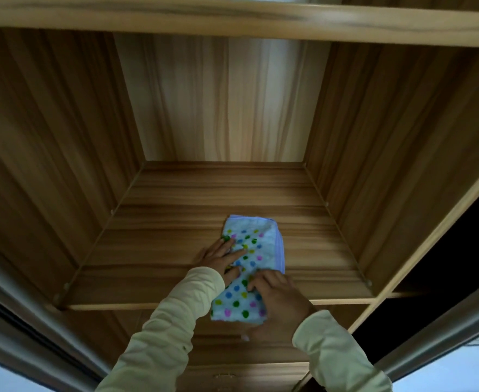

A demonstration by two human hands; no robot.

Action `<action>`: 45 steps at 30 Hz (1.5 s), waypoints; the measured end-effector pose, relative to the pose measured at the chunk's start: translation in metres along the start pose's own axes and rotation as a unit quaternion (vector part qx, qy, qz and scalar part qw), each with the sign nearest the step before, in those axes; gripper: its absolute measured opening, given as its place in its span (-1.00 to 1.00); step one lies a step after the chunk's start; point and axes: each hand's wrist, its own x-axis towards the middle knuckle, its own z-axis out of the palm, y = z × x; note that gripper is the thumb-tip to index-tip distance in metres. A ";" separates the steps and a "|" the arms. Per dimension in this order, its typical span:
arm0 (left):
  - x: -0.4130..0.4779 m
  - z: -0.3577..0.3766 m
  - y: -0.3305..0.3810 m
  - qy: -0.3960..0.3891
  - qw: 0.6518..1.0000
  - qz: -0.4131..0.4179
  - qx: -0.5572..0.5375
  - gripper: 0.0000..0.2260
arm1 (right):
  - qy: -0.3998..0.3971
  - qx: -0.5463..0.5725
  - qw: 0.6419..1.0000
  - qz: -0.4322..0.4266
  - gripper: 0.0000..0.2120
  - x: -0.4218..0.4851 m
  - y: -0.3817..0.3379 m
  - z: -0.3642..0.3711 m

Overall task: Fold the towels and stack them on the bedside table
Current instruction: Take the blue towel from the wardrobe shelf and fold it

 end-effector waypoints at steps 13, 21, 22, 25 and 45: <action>-0.028 -0.013 -0.005 0.050 0.822 -0.047 -0.566 -0.75 | 0.115 0.100 0.988 0.012 -0.49 -0.011 -0.002 -0.016; -0.039 -0.003 -0.005 0.088 0.943 0.038 -0.317 -0.44 | 0.234 0.305 0.918 0.091 -0.72 0.001 0.003 -0.027; -0.038 -0.006 0.001 0.117 0.936 0.019 -0.331 -0.49 | 0.236 0.325 0.911 0.098 -0.69 0.003 0.004 -0.028; -0.031 -0.013 0.008 0.180 0.863 -0.058 -0.469 -0.60 | 0.193 0.396 0.891 0.108 -0.53 0.006 0.009 -0.027; 0.005 -0.034 0.011 0.100 0.846 -0.197 -0.486 -0.67 | 0.213 0.297 0.899 0.239 -0.74 0.058 0.035 -0.025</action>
